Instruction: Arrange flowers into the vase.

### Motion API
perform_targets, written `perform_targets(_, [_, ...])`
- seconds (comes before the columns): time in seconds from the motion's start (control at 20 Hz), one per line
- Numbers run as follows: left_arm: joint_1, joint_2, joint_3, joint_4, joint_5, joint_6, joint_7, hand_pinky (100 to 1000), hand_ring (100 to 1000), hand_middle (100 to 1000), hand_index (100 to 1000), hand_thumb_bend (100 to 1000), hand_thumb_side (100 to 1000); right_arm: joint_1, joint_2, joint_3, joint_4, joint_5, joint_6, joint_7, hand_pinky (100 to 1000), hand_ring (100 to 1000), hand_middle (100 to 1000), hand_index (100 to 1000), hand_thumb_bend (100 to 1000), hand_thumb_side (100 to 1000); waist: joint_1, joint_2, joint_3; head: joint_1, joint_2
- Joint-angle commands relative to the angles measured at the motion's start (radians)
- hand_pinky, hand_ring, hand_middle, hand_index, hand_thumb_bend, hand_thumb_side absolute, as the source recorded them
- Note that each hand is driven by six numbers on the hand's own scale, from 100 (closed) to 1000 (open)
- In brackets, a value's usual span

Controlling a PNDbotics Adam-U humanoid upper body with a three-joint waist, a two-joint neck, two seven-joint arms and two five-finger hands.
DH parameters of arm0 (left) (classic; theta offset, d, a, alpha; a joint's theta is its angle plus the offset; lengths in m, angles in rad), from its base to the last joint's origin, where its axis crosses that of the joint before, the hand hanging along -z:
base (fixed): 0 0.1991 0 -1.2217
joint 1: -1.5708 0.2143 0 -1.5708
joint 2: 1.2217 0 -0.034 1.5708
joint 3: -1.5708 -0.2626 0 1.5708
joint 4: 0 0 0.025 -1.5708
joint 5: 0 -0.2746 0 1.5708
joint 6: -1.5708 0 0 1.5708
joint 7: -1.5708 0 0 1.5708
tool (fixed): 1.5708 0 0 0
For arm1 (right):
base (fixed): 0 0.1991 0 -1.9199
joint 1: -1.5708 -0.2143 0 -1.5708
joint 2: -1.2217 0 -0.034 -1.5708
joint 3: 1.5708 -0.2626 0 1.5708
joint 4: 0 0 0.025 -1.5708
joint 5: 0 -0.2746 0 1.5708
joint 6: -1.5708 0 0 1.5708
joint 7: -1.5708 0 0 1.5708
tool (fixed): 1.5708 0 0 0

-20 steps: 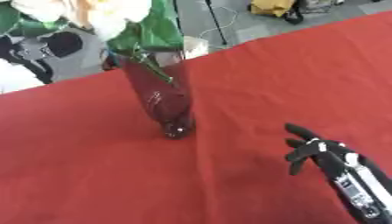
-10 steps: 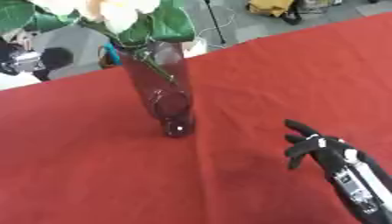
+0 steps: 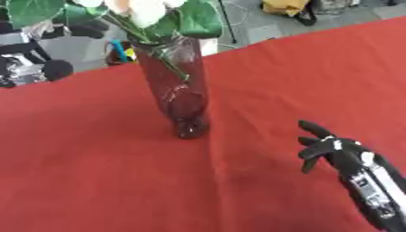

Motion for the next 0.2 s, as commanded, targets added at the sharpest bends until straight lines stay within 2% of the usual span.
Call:
perform_targets(0.05, [0.055, 0.080, 0.053, -0.124, 0.017, 0.063, 0.070, 904, 971, 1000, 1000, 100, 1000, -0.003, 0.000, -0.011, -0.020, -0.015, -0.015, -0.008, 932, 1000, 458, 669, 100, 906, -0.018, -0.024, 0.011, -0.009, 0.008])
perform_targets(0.15, [0.132, 0.102, 0.072, -0.240, 0.007, 0.136, 0.128, 882, 957, 1000, 1000, 100, 1000, -0.004, 0.000, -0.015, -0.020, -0.020, -0.021, -0.016, 931, 1000, 458, 669, 100, 906, -0.025, -0.024, 0.020, -0.016, 0.010])
perform_targets(0.2, [0.173, 0.107, 0.078, -0.295, -0.001, 0.172, 0.152, 854, 933, 969, 986, 100, 1000, -0.005, 0.001, -0.018, -0.020, -0.022, -0.022, -0.019, 931, 1000, 459, 669, 100, 906, -0.029, -0.023, 0.025, -0.018, 0.010])
